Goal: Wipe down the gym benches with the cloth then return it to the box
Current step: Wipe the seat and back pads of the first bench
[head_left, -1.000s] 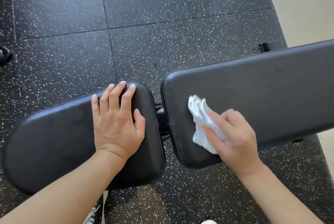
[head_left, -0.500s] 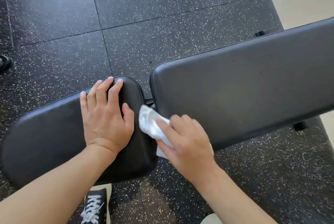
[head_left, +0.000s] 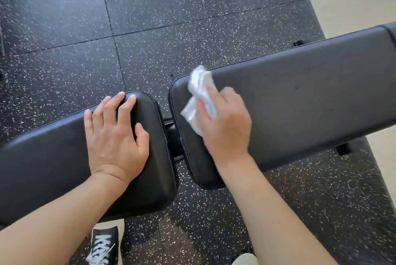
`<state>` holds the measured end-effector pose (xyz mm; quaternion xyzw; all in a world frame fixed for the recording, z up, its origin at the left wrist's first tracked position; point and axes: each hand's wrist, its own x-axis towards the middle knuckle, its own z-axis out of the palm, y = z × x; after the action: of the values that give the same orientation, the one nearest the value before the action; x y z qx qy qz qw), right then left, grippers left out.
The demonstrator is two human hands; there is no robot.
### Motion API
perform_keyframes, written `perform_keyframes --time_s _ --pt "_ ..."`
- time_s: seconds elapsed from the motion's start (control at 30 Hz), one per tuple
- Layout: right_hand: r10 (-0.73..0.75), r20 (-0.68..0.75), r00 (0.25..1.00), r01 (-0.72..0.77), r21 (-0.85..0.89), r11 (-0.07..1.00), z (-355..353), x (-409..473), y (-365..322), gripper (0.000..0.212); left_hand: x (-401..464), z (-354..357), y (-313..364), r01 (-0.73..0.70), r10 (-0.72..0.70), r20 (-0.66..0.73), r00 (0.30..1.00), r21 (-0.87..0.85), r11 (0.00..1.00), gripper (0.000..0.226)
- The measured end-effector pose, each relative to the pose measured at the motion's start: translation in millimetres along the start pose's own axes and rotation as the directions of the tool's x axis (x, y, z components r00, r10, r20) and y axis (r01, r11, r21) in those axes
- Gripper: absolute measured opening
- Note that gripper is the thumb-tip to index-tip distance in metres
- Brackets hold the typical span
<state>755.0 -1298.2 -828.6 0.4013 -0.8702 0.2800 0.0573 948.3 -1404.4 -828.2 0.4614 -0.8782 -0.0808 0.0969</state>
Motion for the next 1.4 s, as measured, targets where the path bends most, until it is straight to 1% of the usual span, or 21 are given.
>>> perform_keyframes --time_s 0.07,0.13,0.2,0.27,0.3,0.37,0.47,0.53,0.6,0.67,0.77,0.8,0.9,0.97,1.0,1.03,1.1,1.13,1.2,1.33,1.4 --pt "-0.048 0.053 0.997 0.046 0.024 0.999 9.7 -0.6 -29.0 0.032 0.3 0.2 0.3 0.001 -0.001 0.0 1.0 0.004 1.0 0.061" --pt "-0.127 0.128 0.984 0.123 0.037 0.992 11.5 -8.9 -44.0 0.031 0.2 0.4 0.7 0.003 -0.003 -0.001 1.0 0.002 1.0 0.061" --pt "-0.227 0.175 0.958 0.222 0.045 0.974 4.0 -21.3 -40.6 0.029 0.0 0.2 0.6 0.003 -0.003 0.001 1.0 -0.002 1.0 0.061" --pt "-0.264 0.183 0.947 0.251 0.09 0.964 -10.7 -35.2 -19.1 0.029 -0.2 -0.1 0.3 0.0 0.0 0.002 1.0 -0.008 1.0 0.061" --pt "-0.251 0.177 0.952 0.235 0.107 0.966 -19.8 -40.7 -2.8 0.033 -0.2 -0.2 0.0 -0.002 0.002 0.0 1.0 -0.012 1.0 0.061" --pt "-0.176 0.149 0.973 0.165 0.086 0.983 -39.5 -45.9 37.0 0.04 0.0 -0.2 -0.1 -0.006 0.006 -0.002 1.0 -0.015 1.0 0.062" --pt "0.009 0.053 0.999 -0.009 0.0 1.0 -57.6 -38.7 81.6 0.041 0.4 -0.2 -0.6 -0.002 0.002 0.002 1.0 -0.015 1.0 0.063" --pt "0.131 0.003 0.991 -0.131 -0.042 0.99 -54.4 -28.5 82.8 0.039 0.0 -0.1 -1.6 -0.004 0.004 0.012 1.0 -0.013 1.0 0.063" --pt "0.179 -0.023 0.984 -0.181 -0.074 0.981 -40.5 -16.3 63.4 0.043 -0.6 -0.1 -1.1 0.005 -0.004 0.021 1.0 -0.02 1.0 0.063" --pt "0.161 -0.015 0.987 -0.161 -0.07 0.984 -20.1 -4.2 30.9 0.046 -0.8 -0.9 -0.1 0.009 -0.008 0.021 1.0 -0.026 1.0 0.063" --pt "0.042 0.037 0.998 -0.04 -0.05 0.998 6.3 2.9 -16.7 0.044 1.4 -1.8 -0.7 0.008 -0.007 0.03 1.0 -0.029 1.0 0.063" --pt "0.033 0.049 0.998 -0.031 -0.034 0.999 11.4 3.7 -25.4 0.043 1.4 -1.8 -0.4 0.004 -0.003 0.04 0.999 -0.021 1.0 0.063" --pt "0.075 0.07 0.995 -0.076 0.008 0.997 11.5 -0.1 -33.1 0.043 -0.5 -4.4 1.4 -0.019 0.016 0.094 0.995 0.029 0.999 0.063" --pt "0.038 0.113 0.993 -0.042 0.026 0.999 2.8 -7.4 -30.8 0.041 2.8 -10.2 1.9 -0.033 0.02 0.154 0.988 0.082 0.996 0.061" --pt "0.001 0.138 0.99 -0.005 0.033 0.999 -2.6 -12.2 -27.2 0.039 5.6 -12.8 3.0 -0.07 0.048 0.186 0.981 0.112 0.991 0.06" --pt "-0.031 0.159 0.987 0.025 0.038 0.999 -9.0 -17.9 -21.4 0.038 7.9 -15.3 5.9 -0.153 0.121 0.222 0.968 0.135 0.979 0.059" --pt "-0.054 0.175 0.983 0.049 0.033 0.998 -24.4 -31.7 -4.4 0.039 6.0 -20.1 22.7 -0.373 0.323 0.292 0.9 0.136 0.918 0.061" --pt "-0.053 0.175 0.983 0.049 0.03 0.998 -32.4 -39.3 5.9 0.041 0.7 -23.1 36.6 -0.416 0.361 0.325 0.874 0.117 0.902 0.064" --pt "-0.047 0.176 0.983 0.044 0.024 0.999 -49.5 -54.0 28.5 0.044 -6.7 -23.5 64.2 -0.365 0.329 0.329 0.885 0.053 0.929 0.069" --pt "-0.034 0.172 0.985 0.039 -0.028 0.999 -87.2 -78.8 81.6 0.048 18.7 -5.4 115.0 -0.259 0.266 0.267 0.926 -0.061 0.964 0.069" --pt "0.025 0.145 0.989 -0.017 -0.06 0.998 -103.3 -81.5 110.8 0.049 30.3 8.4 140.0 -0.14 0.156 0.259 0.953 -0.078 0.987 0.067"
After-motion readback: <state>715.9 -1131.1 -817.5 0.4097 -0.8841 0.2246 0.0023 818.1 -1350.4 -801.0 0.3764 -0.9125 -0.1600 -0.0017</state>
